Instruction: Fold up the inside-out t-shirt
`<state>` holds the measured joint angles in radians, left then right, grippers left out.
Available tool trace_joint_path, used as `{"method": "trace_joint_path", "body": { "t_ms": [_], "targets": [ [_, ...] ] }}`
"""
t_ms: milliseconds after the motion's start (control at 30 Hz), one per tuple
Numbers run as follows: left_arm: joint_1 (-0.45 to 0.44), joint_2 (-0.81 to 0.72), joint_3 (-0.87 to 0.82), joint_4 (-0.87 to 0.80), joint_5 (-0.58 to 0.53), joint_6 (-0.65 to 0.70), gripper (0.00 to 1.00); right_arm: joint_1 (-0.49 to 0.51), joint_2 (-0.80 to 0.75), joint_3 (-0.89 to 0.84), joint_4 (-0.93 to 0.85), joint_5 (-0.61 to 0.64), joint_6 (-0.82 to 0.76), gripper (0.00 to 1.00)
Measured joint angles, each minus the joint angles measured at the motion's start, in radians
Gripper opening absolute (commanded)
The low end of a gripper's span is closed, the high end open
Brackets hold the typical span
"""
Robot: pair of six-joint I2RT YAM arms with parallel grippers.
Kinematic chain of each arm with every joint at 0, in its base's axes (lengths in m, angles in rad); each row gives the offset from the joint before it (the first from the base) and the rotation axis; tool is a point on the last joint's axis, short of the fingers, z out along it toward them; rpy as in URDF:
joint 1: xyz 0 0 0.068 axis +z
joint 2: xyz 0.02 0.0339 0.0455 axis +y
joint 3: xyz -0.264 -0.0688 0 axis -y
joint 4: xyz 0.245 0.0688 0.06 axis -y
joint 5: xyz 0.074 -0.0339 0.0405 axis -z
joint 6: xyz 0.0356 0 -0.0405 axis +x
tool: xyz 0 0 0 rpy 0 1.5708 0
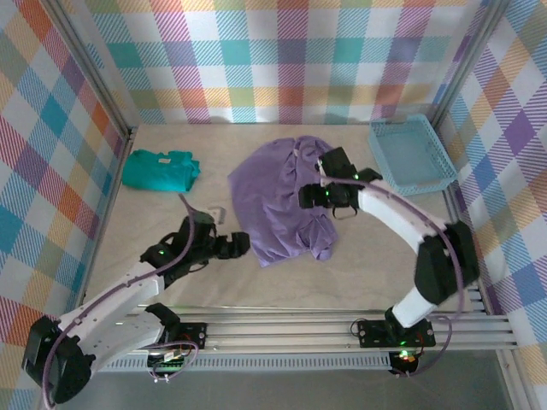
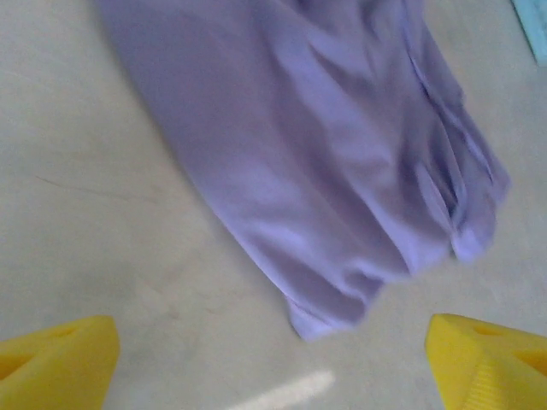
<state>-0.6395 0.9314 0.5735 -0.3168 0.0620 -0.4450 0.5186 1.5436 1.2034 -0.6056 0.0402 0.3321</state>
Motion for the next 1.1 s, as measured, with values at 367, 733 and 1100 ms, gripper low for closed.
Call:
{"method": "trace_joint_path", "body": {
  "t_ms": [367,733,1100],
  "targets": [
    [-0.271,0.477,0.079,0.166,-0.100,0.056,0.61,-0.026,0.058,-0.238,0.009,0.031,0.081,0.56],
    [-0.259,0.578,0.116,0.265,-0.269,0.078,0.00,-0.095,-0.031,-0.197,0.069,-0.115,0.030,0.00],
    [-0.055,-0.017,0.636,0.019,-0.472,0.245,0.00,-0.117,-0.441,0.303,0.137,-0.322,0.018,0.00]
  ]
}}
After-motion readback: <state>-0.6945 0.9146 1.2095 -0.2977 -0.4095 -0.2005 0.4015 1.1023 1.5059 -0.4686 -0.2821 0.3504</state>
